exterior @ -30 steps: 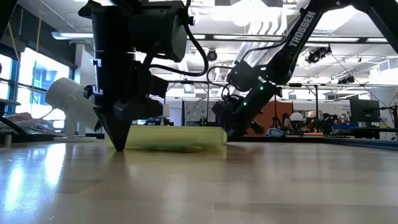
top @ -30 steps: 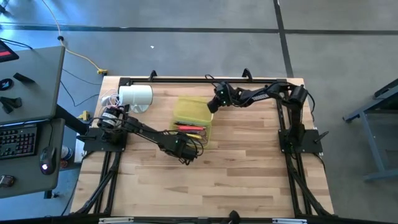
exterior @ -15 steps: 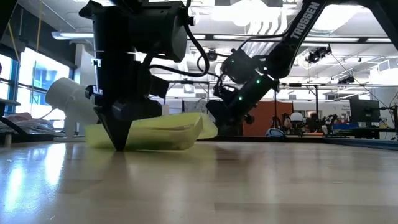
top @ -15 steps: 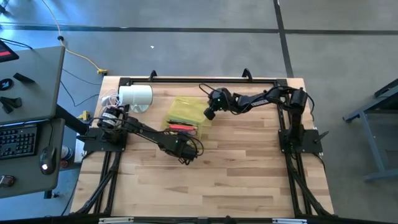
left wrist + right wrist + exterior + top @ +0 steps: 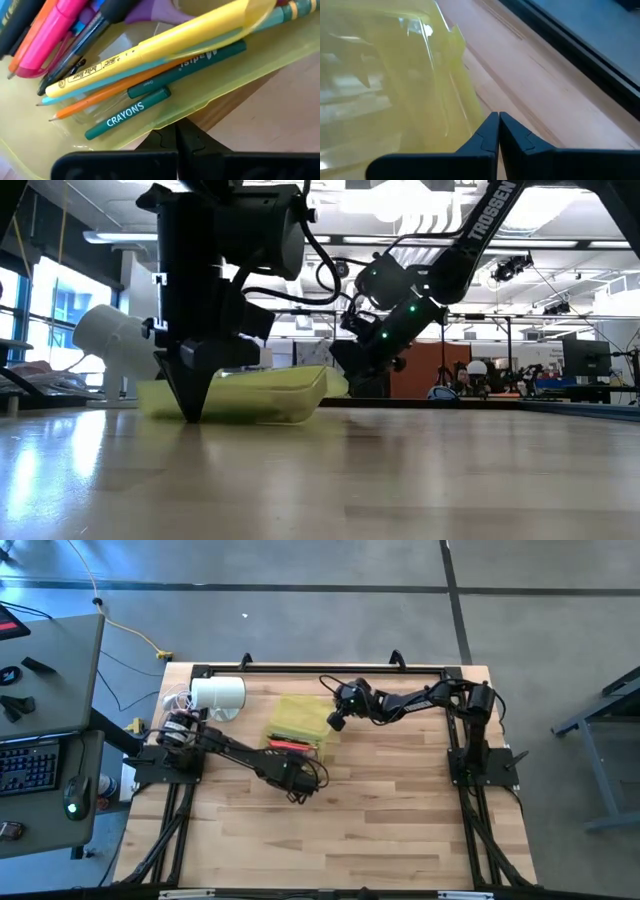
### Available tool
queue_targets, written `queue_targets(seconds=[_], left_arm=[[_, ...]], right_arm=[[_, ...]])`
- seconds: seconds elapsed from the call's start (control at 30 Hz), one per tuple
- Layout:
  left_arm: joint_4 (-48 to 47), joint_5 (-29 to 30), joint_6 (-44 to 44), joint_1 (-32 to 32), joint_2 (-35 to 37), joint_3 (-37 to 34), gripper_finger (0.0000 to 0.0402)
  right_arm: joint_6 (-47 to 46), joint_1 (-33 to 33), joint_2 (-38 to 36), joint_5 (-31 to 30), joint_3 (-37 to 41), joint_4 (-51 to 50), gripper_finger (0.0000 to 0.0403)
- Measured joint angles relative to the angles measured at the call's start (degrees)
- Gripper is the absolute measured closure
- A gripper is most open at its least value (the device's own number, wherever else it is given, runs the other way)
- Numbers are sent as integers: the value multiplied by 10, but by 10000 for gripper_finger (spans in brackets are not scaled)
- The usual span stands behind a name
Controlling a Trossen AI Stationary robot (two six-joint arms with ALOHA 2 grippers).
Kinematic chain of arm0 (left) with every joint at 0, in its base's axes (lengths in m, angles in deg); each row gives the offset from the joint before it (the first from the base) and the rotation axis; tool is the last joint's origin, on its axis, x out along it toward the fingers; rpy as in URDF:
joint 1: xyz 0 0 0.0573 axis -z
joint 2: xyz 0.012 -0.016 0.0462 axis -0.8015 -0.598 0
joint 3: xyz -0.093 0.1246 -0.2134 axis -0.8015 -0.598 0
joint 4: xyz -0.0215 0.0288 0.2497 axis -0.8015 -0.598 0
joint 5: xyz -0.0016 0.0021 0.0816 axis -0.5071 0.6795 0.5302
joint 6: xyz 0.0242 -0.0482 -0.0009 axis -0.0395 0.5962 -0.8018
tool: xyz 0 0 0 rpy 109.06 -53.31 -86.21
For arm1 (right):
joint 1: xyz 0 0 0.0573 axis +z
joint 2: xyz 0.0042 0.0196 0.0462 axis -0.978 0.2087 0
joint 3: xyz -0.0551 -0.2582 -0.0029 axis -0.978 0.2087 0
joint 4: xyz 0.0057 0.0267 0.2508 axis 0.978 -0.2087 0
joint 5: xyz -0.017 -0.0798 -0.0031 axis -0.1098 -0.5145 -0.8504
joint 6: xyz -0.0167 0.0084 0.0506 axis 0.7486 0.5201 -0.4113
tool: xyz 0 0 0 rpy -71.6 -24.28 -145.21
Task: Pick & place school supplies into a supply box
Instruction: Close the supply box lid
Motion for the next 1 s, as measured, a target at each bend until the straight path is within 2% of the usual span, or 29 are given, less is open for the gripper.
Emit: queue_targets(seconds=[0.2,0.43,0.6,0.77,1.0], left_arm=[[6,-36,-15,24,-4,37,380],[-13,-33,-17,27,-3,73,388],[-28,-33,-15,27,-2,73,378],[-39,-38,-6,28,-2,73,381],[-39,-36,-6,27,-2,73,377]], right_arm=[[13,2,0,7,0,23,403],[49,22,0,0,0,37,403],[54,31,-1,-36,0,34,402],[8,17,-1,52,0,13,402],[0,-1,-1,60,0,-22,402]])
